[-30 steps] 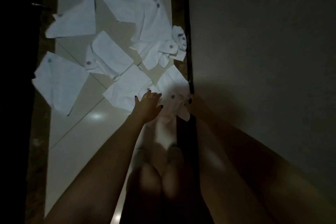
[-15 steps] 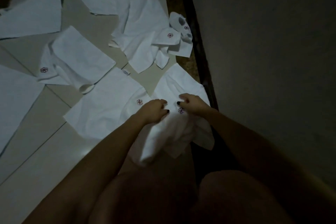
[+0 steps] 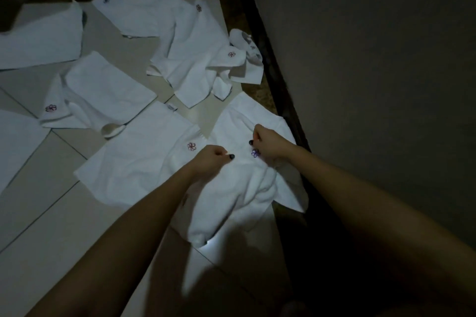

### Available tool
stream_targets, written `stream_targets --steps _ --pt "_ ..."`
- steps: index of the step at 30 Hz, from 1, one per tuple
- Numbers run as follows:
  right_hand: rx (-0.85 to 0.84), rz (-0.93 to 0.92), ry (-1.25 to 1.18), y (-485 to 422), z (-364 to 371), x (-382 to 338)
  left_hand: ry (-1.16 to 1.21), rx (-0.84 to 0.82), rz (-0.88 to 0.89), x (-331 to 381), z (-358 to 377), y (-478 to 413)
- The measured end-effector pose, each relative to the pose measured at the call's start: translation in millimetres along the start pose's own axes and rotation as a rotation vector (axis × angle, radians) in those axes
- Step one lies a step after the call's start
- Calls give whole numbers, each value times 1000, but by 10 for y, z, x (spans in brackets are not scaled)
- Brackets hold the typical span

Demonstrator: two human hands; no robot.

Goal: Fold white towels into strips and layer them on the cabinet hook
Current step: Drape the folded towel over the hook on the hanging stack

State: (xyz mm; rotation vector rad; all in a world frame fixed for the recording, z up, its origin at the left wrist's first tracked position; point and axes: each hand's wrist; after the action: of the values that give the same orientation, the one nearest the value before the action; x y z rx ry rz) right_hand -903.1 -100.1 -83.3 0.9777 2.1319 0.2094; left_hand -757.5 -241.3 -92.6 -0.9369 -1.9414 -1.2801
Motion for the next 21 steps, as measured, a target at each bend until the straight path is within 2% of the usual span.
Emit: stream_targets --steps 3,7,11,15,18,21 --pt "105 -65 -7 56 -339 -271 61 46 64 273 -255 106" --pt "262 -64 -436 96 -943 -734 55 -32 111 744 -695 220" --pt "198 -67 -749 81 -1546 -1120 52 158 229 1287 -1275 273" --pt "92 -94 -1021 92 -1986 -1645 -116 350 331 1827 -1959 322" --pt "116 -115 -990 157 -2274 -2157 -306 547 369 2210 -2417 529" --pt "171 -175 -949 329 -2727 -2774 -322 587 419 2766 -2885 909"
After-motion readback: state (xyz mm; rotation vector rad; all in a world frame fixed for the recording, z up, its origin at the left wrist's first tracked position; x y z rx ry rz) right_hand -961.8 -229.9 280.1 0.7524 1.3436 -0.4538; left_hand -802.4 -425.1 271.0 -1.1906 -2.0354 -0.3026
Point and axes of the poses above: each hand's wrist, its own y-axis away from the middle knuckle, its own z-axis out of the palm, x = y × z, and after that the axes turned 3 degrees about y, right-handed
